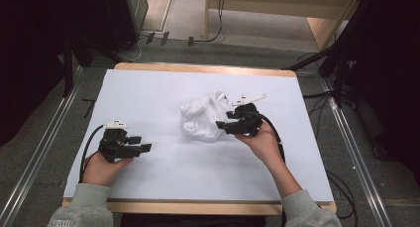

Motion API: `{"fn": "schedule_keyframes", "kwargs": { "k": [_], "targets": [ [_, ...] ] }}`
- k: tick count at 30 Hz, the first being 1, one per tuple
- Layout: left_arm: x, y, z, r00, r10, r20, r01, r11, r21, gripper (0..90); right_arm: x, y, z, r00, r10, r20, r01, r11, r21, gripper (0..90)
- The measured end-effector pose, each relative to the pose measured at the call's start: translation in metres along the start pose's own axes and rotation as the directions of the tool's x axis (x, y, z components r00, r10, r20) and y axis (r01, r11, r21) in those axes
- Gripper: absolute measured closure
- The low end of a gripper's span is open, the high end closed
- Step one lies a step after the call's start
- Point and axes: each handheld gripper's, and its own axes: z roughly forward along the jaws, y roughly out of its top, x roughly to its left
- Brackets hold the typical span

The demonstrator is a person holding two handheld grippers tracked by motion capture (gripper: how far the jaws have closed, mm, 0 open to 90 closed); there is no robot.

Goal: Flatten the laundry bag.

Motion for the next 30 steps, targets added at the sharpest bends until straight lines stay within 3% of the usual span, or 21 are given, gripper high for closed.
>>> {"fn": "schedule_keyframes", "kwargs": {
  "k": [11,20,22,23,26,30],
  "targets": [
    [0.002,-0.005,-0.004,0.9999,-0.010,-0.012,0.010,0.9999,-0.008,42.6,0.001,0.026,0.023,0.9999,-0.013,-0.008,0.013,1.000,0.010,39.5],
    [0.003,-0.006,-0.006,0.9998,-0.014,-0.011,0.014,0.9999,-0.009,42.6,0.010,0.047,0.045,0.9988,-0.046,-0.017,0.046,0.999,0.009,40.6],
    [0.003,-0.006,-0.006,0.9998,-0.018,-0.011,0.018,0.9998,-0.008,42.6,0.011,0.050,0.055,0.9985,-0.050,-0.022,0.051,0.998,0.021,52.4],
    [0.003,-0.006,-0.007,0.9998,-0.017,-0.011,0.017,0.9998,-0.007,42.6,0.010,0.050,0.058,0.9985,-0.047,-0.028,0.047,0.999,0.026,64.2],
    [0.004,-0.007,-0.007,0.9997,-0.020,-0.013,0.019,0.9998,-0.011,42.6,0.008,0.047,0.064,0.9974,-0.055,-0.046,0.057,0.997,0.054,87.2],
    [0.004,-0.007,-0.008,0.9997,-0.022,-0.013,0.022,0.9997,-0.013,42.7,0.007,0.048,0.058,0.9975,-0.059,-0.040,0.060,0.997,0.039,90.0]
  ]
}}
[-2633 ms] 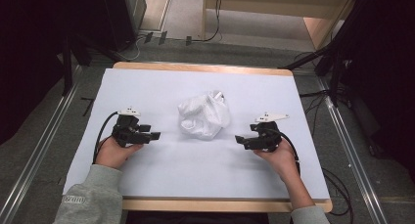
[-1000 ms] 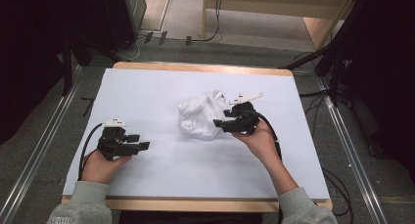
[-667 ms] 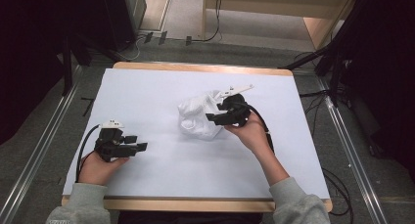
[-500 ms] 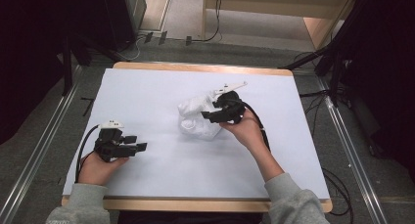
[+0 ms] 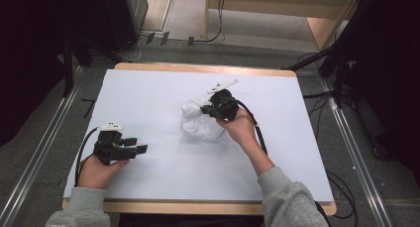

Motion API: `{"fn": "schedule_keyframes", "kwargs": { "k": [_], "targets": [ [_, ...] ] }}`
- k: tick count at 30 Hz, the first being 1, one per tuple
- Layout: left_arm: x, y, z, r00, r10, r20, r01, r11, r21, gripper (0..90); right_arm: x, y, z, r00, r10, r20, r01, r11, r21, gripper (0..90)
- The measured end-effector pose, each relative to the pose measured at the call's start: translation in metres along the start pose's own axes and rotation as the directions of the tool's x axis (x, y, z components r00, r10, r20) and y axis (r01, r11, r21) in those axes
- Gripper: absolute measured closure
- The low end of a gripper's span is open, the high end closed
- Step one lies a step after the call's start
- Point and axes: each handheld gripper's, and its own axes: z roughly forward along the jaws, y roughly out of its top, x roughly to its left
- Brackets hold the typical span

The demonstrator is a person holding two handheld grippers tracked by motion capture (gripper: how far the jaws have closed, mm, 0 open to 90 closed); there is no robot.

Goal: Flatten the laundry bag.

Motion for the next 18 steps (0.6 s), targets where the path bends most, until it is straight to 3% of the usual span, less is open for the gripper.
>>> {"fn": "schedule_keyframes", "kwargs": {
  "k": [6,18],
  "targets": [
    [-0.001,0.002,0.001,1.0000,0.003,0.006,-0.003,1.0000,-0.005,42.8,-0.003,-0.007,-0.032,0.9999,0.012,0.001,-0.012,0.998,-0.068,90.0],
    [-0.004,0.011,0.010,0.9994,0.026,0.023,-0.026,0.9997,0.002,42.9,-0.013,-0.049,-0.071,0.9975,0.071,-0.004,-0.071,0.994,-0.086,90.0]
  ]
}}
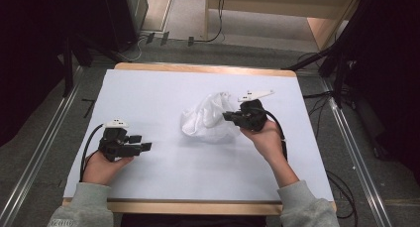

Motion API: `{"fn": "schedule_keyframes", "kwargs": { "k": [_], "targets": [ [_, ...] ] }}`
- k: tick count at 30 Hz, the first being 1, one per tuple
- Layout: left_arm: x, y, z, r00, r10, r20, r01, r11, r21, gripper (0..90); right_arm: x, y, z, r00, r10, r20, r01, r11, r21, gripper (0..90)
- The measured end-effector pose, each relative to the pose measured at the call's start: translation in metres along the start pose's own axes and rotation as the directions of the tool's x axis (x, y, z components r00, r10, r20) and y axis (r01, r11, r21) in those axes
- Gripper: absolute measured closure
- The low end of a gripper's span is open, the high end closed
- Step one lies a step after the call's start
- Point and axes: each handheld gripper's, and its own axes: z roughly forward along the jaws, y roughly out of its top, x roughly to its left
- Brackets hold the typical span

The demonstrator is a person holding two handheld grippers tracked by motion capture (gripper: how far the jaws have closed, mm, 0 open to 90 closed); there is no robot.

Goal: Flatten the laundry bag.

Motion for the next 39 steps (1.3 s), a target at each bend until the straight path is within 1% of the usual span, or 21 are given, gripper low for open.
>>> {"fn": "schedule_keyframes", "kwargs": {
  "k": [1,2,3,4,7,11,13,15,17,18,19,20,23,24,25,27,28,30,31,37,39],
  "targets": [
    [0.000,0.000,0.000,1.0000,0.000,0.000,0.000,1.0000,0.000,43.0,0.000,0.000,0.000,1.0000,0.000,0.000,0.000,1.000,0.000,90.0],
    [-0.001,0.002,0.002,1.0000,0.001,0.006,-0.001,1.0000,-0.001,42.9,-0.002,-0.006,-0.005,1.0000,0.005,0.000,-0.005,1.000,-0.002,90.0],
    [-0.001,0.002,0.002,1.0000,0.001,0.006,-0.001,1.0000,-0.001,43.0,-0.002,-0.006,-0.005,1.0000,0.005,0.000,-0.005,1.000,-0.002,90.0],
    [-0.002,0.004,0.005,0.9999,0.012,0.011,-0.012,0.9999,0.006,43.0,-0.004,-0.012,-0.010,0.9999,0.008,0.009,-0.008,1.000,0.002,90.0],
    [-0.004,0.008,0.008,0.9996,0.023,0.019,-0.024,0.9996,0.013,43.0,-0.008,-0.021,-0.017,0.9996,0.024,0.014,-0.024,1.000,0.002,90.0],
    [-0.005,0.012,0.012,0.9991,0.032,0.029,-0.033,0.9994,0.009,43.0,-0.013,-0.033,-0.025,0.9982,0.053,0.026,-0.054,0.999,0.007,90.0],
    [-0.005,0.013,0.013,0.9988,0.035,0.033,-0.036,0.9993,0.013,43.0,-0.014,-0.039,-0.028,0.9980,0.054,0.033,-0.054,0.998,0.011,90.0],
    [-0.006,0.017,0.017,0.9979,0.045,0.046,-0.046,0.9988,0.018,43.0,-0.015,-0.045,-0.032,0.9975,0.056,0.043,-0.057,0.998,0.018,90.0],
    [-0.007,0.018,0.019,0.9979,0.045,0.046,-0.046,0.9988,0.017,43.1,-0.015,-0.051,-0.035,0.9968,0.062,0.051,-0.063,0.998,0.027,90.0],
    [-0.009,0.021,0.021,0.9973,0.055,0.050,-0.056,0.9983,0.019,43.1,-0.015,-0.053,-0.037,0.9963,0.068,0.053,-0.069,0.997,0.027,90.0],
    [-0.009,0.021,0.021,0.9973,0.055,0.050,-0.056,0.9983,0.019,43.1,-0.015,-0.056,-0.039,0.9960,0.069,0.056,-0.071,0.997,0.029,90.0],
    [-0.010,0.023,0.024,0.9967,0.057,0.058,-0.058,0.9981,0.021,43.1,-0.015,-0.058,-0.042,0.9955,0.073,0.060,-0.075,0.997,0.032,90.0],
    [-0.011,0.025,0.026,0.9959,0.063,0.064,-0.065,0.9976,0.025,43.1,-0.016,-0.064,-0.045,0.9946,0.079,0.068,-0.082,0.996,0.038,90.0],
    [-0.012,0.028,0.029,0.9949,0.069,0.073,-0.071,0.9972,0.025,43.1,-0.016,-0.069,-0.049,0.9930,0.090,0.076,-0.094,0.994,0.047,90.0],
    [-0.012,0.028,0.029,0.9949,0.069,0.073,-0.071,0.9972,0.025,43.1,-0.016,-0.069,-0.049,0.9930,0.090,0.076,-0.094,0.994,0.047,90.0],
    [-0.014,0.031,0.033,0.9938,0.077,0.081,-0.080,0.9964,0.029,43.1,-0.017,-0.077,-0.056,0.9920,0.095,0.083,-0.100,0.994,0.052,90.0],
    [-0.014,0.031,0.033,0.9938,0.077,0.081,-0.080,0.9964,0.029,43.1,-0.017,-0.077,-0.056,0.9920,0.095,0.083,-0.100,0.994,0.052,90.0],
    [-0.015,0.033,0.035,0.9931,0.081,0.084,-0.084,0.9959,0.032,43.1,-0.016,-0.083,-0.060,0.9907,0.105,0.087,-0.110,0.992,0.056,90.0],
    [-0.015,0.034,0.036,0.9925,0.089,0.084,-0.092,0.9951,0.036,43.1,-0.017,-0.089,-0.063,0.9895,0.112,0.091,-0.118,0.991,0.062,90.0],
    [-0.017,0.039,0.042,0.9900,0.100,0.100,-0.104,0.9937,0.042,43.1,-0.018,-0.105,-0.069,0.9854,0.141,0.096,-0.149,0.985,0.090,90.0],
    [-0.018,0.041,0.044,0.9892,0.105,0.103,-0.109,0.9931,0.042,43.1,-0.019,-0.108,-0.070,0.9845,0.143,0.101,-0.153,0.984,0.095,87.4]
  ]
}}
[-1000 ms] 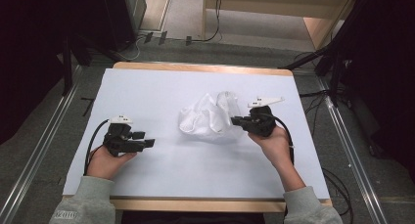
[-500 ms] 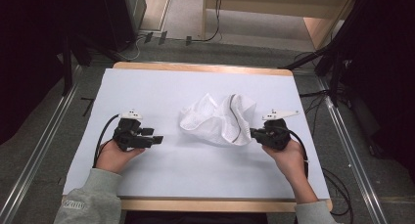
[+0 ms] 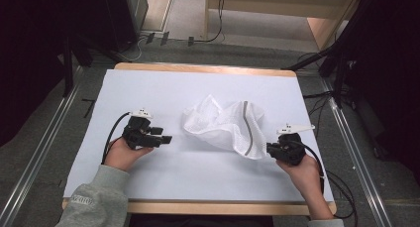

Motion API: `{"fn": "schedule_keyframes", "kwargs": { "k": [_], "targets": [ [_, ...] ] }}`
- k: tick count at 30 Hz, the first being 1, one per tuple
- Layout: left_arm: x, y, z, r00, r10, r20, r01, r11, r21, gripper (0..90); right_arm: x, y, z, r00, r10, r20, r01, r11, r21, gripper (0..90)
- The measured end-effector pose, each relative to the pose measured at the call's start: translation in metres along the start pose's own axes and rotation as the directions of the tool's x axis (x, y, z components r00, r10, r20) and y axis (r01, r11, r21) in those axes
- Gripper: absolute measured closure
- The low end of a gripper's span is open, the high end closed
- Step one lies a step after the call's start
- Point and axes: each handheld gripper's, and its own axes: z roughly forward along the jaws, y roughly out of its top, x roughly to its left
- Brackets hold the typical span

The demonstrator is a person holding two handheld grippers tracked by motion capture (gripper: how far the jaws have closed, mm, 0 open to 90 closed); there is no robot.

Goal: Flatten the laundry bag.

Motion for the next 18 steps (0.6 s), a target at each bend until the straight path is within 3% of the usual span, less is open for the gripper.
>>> {"fn": "schedule_keyframes", "kwargs": {
  "k": [8,14,18],
  "targets": [
    [0.001,0.002,0.001,1.0000,-0.002,0.005,0.002,1.0000,-0.001,43.0,-0.004,0.001,-0.022,0.9990,0.012,0.042,-0.010,0.998,-0.058,75.9],
    [-0.001,0.007,-0.003,0.9997,-0.023,0.009,0.023,0.9997,-0.012,43.5,-0.004,0.013,-0.042,0.9970,0.023,0.074,-0.015,0.995,-0.101,81.5],
    [-0.007,0.018,-0.008,0.9995,-0.017,0.026,0.018,0.9993,-0.034,43.8,0.001,0.025,-0.040,0.9980,0.007,0.063,0.000,0.994,-0.114,81.5]
  ]
}}
